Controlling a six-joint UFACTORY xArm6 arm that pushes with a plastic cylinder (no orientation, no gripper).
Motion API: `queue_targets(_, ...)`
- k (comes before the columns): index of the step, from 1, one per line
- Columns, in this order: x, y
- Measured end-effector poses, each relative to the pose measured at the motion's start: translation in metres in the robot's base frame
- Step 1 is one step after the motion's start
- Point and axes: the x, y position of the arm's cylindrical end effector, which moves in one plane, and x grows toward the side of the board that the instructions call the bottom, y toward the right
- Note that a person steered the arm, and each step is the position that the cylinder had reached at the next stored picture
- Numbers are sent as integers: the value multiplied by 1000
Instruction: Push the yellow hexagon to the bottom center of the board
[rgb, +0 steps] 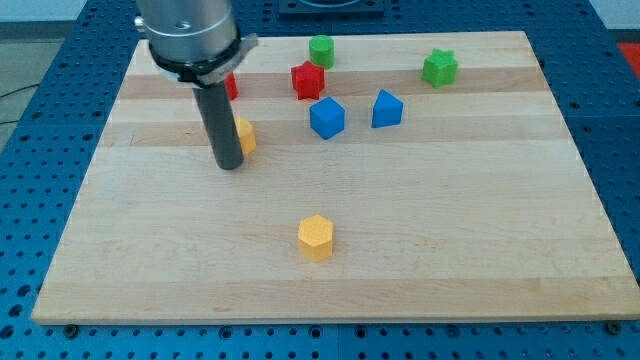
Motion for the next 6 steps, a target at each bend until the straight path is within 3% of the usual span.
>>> queue_targets(1,-36,3)
queue_targets(2,-27,5)
queue_targets(3,47,-7)
queue_targets(4,91,48)
queue_targets(5,94,53)
queue_targets(6,99,20)
